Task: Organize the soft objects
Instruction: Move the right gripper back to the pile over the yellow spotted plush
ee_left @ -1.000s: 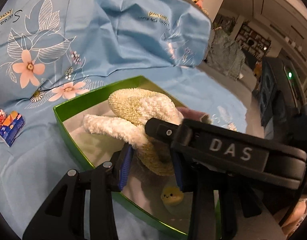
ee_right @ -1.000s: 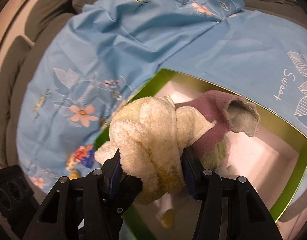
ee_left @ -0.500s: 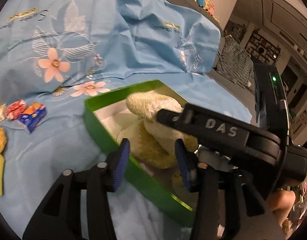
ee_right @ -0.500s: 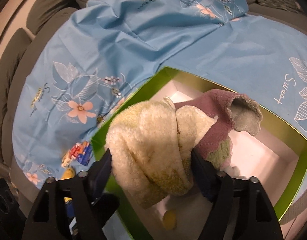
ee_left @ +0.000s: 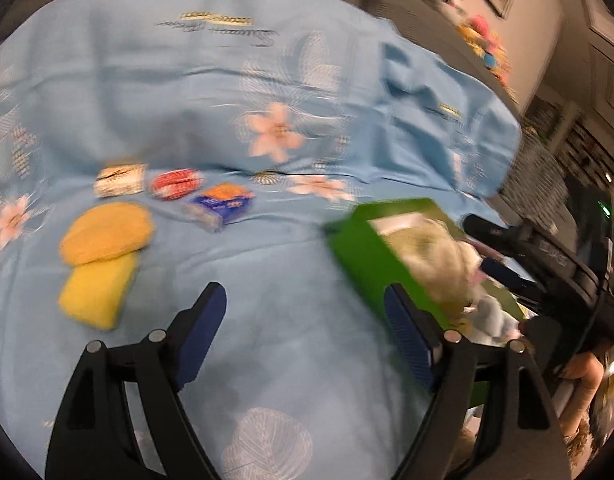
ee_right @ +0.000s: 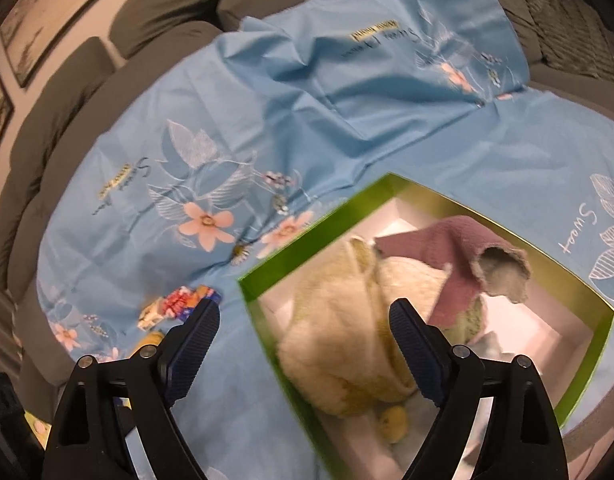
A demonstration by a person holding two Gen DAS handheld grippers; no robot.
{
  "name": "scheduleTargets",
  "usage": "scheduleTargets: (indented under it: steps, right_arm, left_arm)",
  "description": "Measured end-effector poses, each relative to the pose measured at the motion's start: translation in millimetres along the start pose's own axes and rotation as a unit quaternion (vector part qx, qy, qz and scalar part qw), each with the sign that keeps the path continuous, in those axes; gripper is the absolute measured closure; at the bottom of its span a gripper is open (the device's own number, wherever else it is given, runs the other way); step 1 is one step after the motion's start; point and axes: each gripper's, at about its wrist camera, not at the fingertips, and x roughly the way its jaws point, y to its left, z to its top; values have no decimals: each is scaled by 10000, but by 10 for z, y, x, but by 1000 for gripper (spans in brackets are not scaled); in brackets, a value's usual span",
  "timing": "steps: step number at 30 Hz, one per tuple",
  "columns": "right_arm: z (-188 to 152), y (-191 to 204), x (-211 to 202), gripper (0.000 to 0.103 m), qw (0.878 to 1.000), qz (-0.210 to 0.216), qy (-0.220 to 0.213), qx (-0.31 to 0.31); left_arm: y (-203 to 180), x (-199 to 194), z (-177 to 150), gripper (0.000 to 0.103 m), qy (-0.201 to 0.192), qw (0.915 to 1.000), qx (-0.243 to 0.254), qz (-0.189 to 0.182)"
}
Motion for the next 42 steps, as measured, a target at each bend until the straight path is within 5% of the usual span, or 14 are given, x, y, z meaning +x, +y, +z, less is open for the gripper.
scheduleTargets:
  steps: [9, 14, 26, 31, 38, 42]
  right_arm:
    - [-181, 462, 43, 11, 9963, 723, 130, -449]
    - [-465, 879, 257, 9, 9859, 1289, 693, -808]
    - [-1074, 1950, 1366, 9, 9578, 1596, 2160, -1026]
    - [-1163, 2279, 1809, 9, 9541, 1562, 2418, -828]
    - [-1208, 2505, 2134, 70, 9609, 1073, 2260, -1184]
    - [-1121, 2583, 1935, 76, 9641, 1195, 1867, -1462]
  left_arm:
    - [907, -398, -212, 22, -145, 9885, -789, 1282]
    - [1416, -426, -386, 23, 7, 9783, -1338, 1585]
    - [2000, -627, -431, 22, -20, 9502, -2189, 2218]
    - [2073, -690, -415, 22, -103, 9454, -2331, 2275]
    - [2159, -687, -413, 23, 32, 9457, -2486, 2096]
    - [2160, -721, -403, 23, -1, 9472, -2483, 2030]
